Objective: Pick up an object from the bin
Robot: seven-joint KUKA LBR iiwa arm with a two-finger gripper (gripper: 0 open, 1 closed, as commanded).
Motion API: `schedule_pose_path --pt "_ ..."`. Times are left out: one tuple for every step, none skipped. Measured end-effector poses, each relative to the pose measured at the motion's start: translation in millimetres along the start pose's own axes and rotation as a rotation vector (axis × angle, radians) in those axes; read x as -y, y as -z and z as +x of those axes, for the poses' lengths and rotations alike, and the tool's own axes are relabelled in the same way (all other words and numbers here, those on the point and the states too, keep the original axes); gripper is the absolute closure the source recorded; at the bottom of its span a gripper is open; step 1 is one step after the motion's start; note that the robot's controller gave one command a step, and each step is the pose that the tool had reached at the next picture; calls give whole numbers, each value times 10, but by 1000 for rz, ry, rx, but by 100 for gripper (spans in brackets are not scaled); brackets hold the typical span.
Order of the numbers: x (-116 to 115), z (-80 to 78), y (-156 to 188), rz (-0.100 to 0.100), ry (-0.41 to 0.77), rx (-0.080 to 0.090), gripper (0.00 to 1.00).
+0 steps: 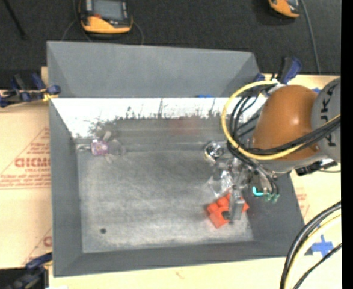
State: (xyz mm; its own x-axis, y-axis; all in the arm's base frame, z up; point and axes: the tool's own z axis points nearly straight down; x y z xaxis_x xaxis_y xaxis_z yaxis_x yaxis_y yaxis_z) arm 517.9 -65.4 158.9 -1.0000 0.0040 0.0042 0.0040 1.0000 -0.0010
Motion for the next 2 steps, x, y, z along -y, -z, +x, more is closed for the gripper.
schedule_pose_path --pt "384 150 -889 0 265 6 0" --pt "377 138 -570 1 250 9 0"
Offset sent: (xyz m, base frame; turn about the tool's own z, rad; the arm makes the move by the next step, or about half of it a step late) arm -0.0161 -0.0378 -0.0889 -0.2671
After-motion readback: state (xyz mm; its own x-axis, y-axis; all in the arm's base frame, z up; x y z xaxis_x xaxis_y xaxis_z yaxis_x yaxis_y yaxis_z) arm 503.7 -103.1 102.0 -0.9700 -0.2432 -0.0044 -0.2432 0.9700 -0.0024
